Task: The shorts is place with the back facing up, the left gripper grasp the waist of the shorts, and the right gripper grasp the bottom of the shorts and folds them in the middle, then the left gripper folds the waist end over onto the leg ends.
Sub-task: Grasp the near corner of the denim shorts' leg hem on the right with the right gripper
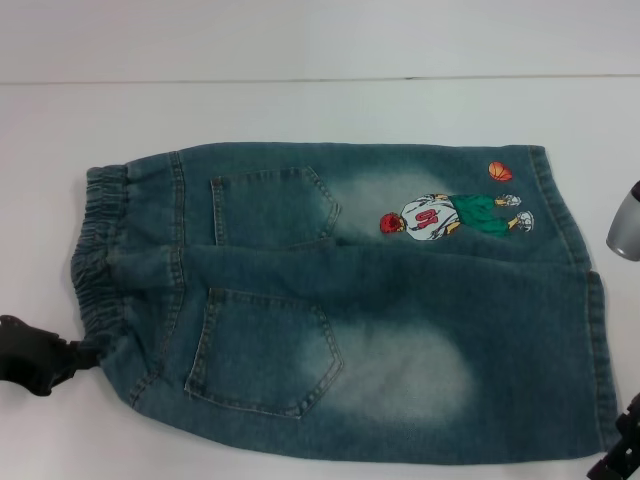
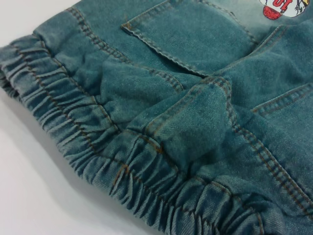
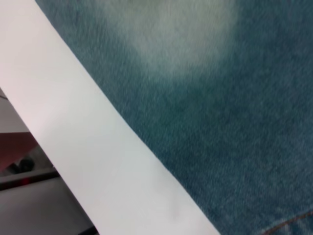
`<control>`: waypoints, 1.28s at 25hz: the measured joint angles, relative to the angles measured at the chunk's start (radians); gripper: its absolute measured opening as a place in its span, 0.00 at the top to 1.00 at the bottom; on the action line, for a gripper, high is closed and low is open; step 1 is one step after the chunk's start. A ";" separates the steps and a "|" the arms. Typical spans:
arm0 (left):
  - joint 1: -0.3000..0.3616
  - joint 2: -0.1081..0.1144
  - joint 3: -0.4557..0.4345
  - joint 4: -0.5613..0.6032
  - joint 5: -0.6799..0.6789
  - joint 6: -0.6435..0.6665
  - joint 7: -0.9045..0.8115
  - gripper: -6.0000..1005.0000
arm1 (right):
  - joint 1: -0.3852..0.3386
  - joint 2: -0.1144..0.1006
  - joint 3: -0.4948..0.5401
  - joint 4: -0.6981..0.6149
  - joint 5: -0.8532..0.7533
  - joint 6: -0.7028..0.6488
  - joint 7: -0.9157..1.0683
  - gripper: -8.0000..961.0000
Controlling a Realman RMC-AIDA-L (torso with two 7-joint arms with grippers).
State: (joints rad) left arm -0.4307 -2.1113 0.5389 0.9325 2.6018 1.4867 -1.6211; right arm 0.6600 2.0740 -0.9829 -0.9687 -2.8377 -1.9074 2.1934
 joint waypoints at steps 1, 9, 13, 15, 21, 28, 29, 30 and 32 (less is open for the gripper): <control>0.000 0.000 0.000 0.000 0.000 0.000 0.000 0.94 | 0.000 0.000 0.001 -0.005 0.004 0.000 -0.001 0.07; 0.001 0.001 0.009 -0.003 0.000 -0.003 0.000 0.94 | 0.001 -0.001 0.001 -0.033 0.025 -0.019 -0.008 0.07; 0.000 0.000 0.020 -0.003 0.000 -0.006 0.001 0.94 | 0.005 -0.001 0.000 -0.033 0.026 -0.020 -0.015 0.07; 0.000 -0.001 0.021 -0.003 0.000 -0.007 0.001 0.94 | 0.006 0.002 -0.004 -0.034 0.024 -0.022 -0.015 0.07; 0.001 -0.003 0.023 -0.004 0.000 -0.012 0.001 0.94 | 0.011 0.002 -0.004 -0.045 0.028 -0.037 -0.015 0.07; -0.001 -0.005 0.025 -0.012 0.000 -0.021 0.001 0.94 | 0.012 0.000 -0.010 -0.049 0.024 -0.036 -0.010 0.07; -0.001 -0.005 0.026 -0.013 0.000 -0.022 0.001 0.94 | 0.012 -0.001 -0.010 -0.050 0.024 -0.036 -0.010 0.07; -0.001 -0.006 0.027 -0.014 0.000 -0.022 0.001 0.94 | 0.012 0.000 -0.010 -0.050 0.024 -0.035 -0.011 0.07; -0.001 -0.006 0.033 -0.014 0.000 -0.024 0.000 0.94 | 0.012 0.003 -0.010 -0.047 0.024 -0.034 -0.013 0.07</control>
State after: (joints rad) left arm -0.4316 -2.1172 0.5717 0.9190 2.6019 1.4631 -1.6206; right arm 0.6719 2.0767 -0.9929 -1.0159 -2.8137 -1.9410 2.1802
